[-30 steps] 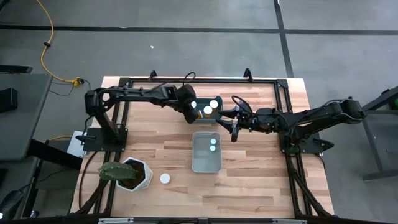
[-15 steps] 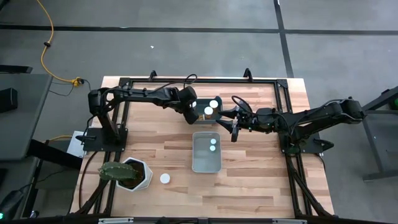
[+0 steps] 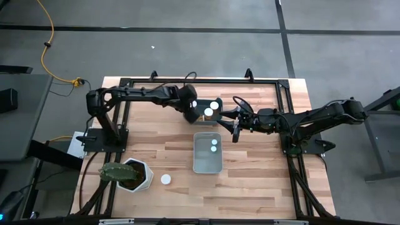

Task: Pick and place medicine bottles into bin by pill shape (circle, oval)
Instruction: Put the orange capsule bottle into the blue bin

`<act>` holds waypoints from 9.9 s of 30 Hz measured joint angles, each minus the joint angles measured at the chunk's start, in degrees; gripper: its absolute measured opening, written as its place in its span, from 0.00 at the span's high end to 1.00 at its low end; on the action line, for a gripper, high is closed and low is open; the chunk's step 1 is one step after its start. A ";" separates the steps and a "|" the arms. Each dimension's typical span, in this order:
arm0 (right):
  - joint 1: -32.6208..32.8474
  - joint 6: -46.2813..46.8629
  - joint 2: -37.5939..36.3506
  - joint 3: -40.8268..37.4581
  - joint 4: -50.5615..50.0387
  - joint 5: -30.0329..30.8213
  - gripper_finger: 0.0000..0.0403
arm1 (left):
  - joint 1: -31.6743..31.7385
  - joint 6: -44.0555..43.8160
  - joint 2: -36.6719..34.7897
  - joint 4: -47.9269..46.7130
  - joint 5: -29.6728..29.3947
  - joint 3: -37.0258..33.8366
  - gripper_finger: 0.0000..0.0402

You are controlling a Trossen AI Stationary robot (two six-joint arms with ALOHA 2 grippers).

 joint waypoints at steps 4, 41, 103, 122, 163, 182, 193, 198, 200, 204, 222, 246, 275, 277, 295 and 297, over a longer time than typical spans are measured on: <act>0.00 -1.27 0.00 0.00 0.00 0.00 0.52 | 0.66 0.00 -3.74 -0.90 2.22 2.80 0.44; 0.01 -3.89 0.00 0.00 0.48 0.00 0.52 | -29.50 5.71 -36.37 55.52 -14.44 -35.45 0.43; 0.00 -6.36 0.00 0.00 -2.17 0.03 0.52 | -31.54 12.46 -25.59 -11.92 -2.44 0.57 0.22; 0.00 -6.49 0.00 0.00 -4.18 0.03 0.52 | -44.29 0.04 -4.75 -41.03 7.27 18.95 0.22; 0.02 -7.98 0.02 0.00 -7.63 0.09 0.52 | -56.50 -24.59 7.39 -31.88 -1.65 12.79 0.22; 0.00 -7.98 0.02 0.00 -7.74 0.11 0.52 | -56.54 -22.84 7.35 -26.31 -2.93 8.05 0.22; 0.01 -7.98 0.02 0.00 -8.04 1.14 0.52 | -56.52 -21.86 6.91 -26.92 -3.11 8.05 0.41; 0.01 -7.98 0.02 0.00 -8.17 1.14 0.52 | -56.00 -21.63 6.72 -26.97 -2.93 8.09 0.52; 0.02 -7.98 0.02 0.00 -8.64 1.14 0.52 | -55.59 -20.50 6.32 -27.43 -2.90 8.09 0.54; 0.02 -7.98 0.04 0.00 -9.20 1.14 0.52 | -53.41 -16.67 3.62 -31.04 -4.83 8.09 0.52; 0.02 -7.71 0.07 0.00 -11.53 1.12 0.52 | -27.11 0.57 -26.37 -13.66 -23.65 6.99 0.50; 0.02 -7.47 0.07 0.00 -8.39 -0.87 0.52 | -18.31 -12.84 -35.84 58.54 -7.95 -33.97 0.50; 0.02 -4.79 0.04 0.00 -8.38 -1.09 0.52 | -18.31 -10.93 -35.84 58.39 -5.90 -34.05 0.50; 0.01 -4.87 0.04 0.00 -8.39 -1.09 0.52 | -18.31 -10.93 -35.84 58.39 -5.51 -34.05 0.50; 0.02 -4.94 0.02 0.00 -5.97 -0.79 0.52 | -18.17 -11.83 -35.82 57.38 -5.32 -34.04 0.50; 0.02 -4.94 0.02 0.00 -4.84 0.20 0.52 | -17.75 -11.85 -35.82 57.40 -5.18 -34.03 0.50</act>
